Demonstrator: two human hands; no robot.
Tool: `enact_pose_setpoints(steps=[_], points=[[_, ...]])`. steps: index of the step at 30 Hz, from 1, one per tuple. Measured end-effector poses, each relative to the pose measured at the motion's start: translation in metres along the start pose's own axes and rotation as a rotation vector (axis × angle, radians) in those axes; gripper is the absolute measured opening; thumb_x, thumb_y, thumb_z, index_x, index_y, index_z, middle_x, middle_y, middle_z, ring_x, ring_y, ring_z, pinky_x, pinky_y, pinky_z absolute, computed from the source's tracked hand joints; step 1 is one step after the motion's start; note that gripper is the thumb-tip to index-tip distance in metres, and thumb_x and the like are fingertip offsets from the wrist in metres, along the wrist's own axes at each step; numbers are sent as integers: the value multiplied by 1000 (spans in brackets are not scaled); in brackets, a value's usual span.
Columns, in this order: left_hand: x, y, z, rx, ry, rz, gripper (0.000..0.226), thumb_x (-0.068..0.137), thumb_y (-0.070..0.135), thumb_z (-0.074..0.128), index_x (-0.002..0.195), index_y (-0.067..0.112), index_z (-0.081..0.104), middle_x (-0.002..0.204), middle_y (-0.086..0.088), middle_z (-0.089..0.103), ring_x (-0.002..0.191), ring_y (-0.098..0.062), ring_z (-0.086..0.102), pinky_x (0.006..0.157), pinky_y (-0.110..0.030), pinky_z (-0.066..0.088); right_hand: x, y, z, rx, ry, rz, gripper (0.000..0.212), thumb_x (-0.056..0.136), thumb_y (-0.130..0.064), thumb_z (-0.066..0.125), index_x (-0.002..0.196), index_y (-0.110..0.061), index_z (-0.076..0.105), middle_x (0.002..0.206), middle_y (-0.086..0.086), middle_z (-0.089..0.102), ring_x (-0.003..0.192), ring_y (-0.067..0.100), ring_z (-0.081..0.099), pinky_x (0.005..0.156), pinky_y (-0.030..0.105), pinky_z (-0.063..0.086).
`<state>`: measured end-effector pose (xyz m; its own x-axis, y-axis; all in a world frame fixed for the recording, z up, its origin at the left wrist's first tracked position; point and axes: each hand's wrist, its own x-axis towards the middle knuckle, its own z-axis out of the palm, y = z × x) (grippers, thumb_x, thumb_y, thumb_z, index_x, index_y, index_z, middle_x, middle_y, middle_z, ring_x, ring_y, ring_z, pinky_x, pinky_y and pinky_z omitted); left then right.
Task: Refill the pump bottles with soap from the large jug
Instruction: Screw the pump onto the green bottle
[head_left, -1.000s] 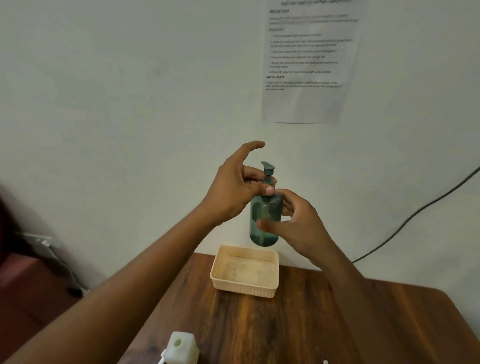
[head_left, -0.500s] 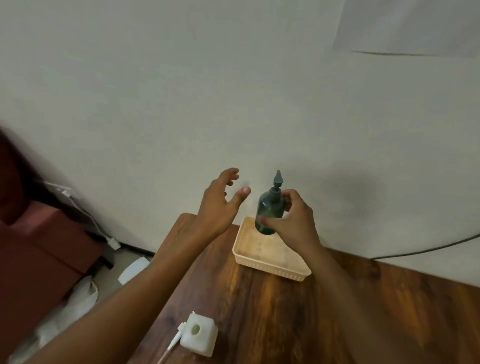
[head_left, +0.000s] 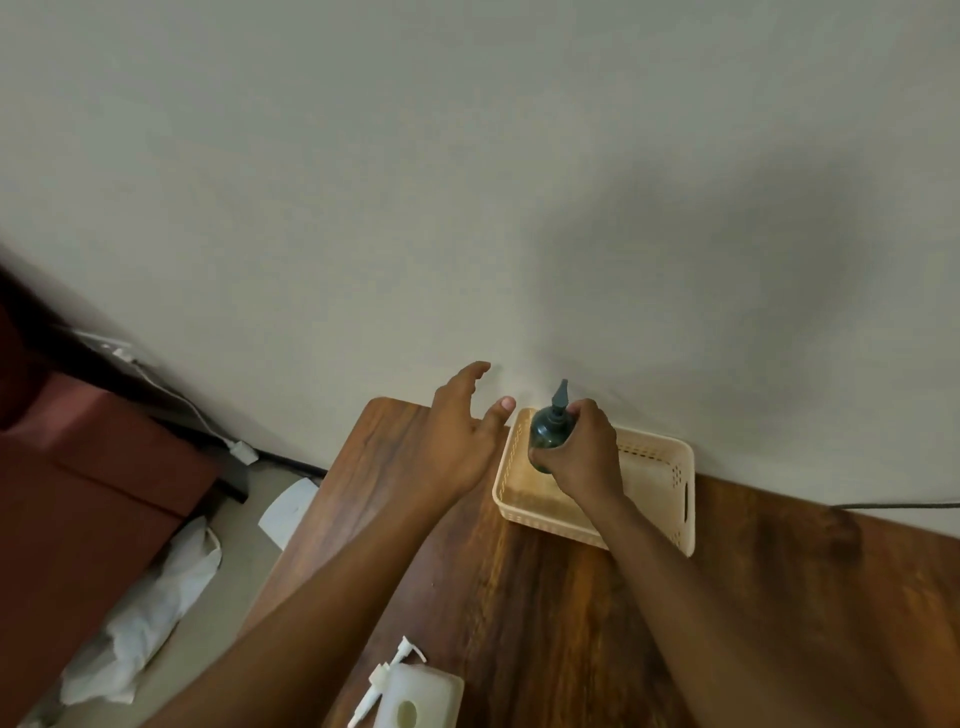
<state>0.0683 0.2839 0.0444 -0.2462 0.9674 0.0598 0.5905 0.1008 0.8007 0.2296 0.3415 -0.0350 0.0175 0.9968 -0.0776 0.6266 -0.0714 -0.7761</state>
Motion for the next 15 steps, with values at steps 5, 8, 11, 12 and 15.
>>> enact_pose_setpoints(steps=[5,8,11,12,15], points=[[-1,-17,7,-45,5,-29,52,102,42,58,150,26,44,154,4,48,138,-16,47,109,-50,47,14,5,19,-33,42,-27,72,53,-27,96,106,-29,47,107,-8,50,90,8,49,74,22,41],[0,-42,22,-28,-28,-60,53,102,46,57,150,27,44,152,7,49,139,-15,46,110,-51,47,21,21,40,-61,57,-26,71,56,-27,96,112,-22,52,112,-4,55,91,7,49,76,21,41],[-1,-66,35,-8,-46,-85,54,102,50,56,150,29,44,150,7,51,137,-14,48,108,-50,48,25,36,58,-83,79,-35,67,60,-29,95,111,-22,52,112,-4,57,94,11,55,75,23,46],[-1,-67,36,-14,-33,-84,54,102,50,56,150,28,45,150,6,52,136,-14,49,108,-50,49,25,34,59,-81,95,-39,66,60,-30,95,111,-22,52,112,-3,57,95,13,58,76,24,49],[-1,-68,34,-8,-14,-82,55,101,51,56,150,28,45,149,4,53,134,-15,51,105,-50,51,26,24,58,-63,138,-67,67,62,-30,94,113,-21,52,116,-2,56,101,16,60,83,29,55]])
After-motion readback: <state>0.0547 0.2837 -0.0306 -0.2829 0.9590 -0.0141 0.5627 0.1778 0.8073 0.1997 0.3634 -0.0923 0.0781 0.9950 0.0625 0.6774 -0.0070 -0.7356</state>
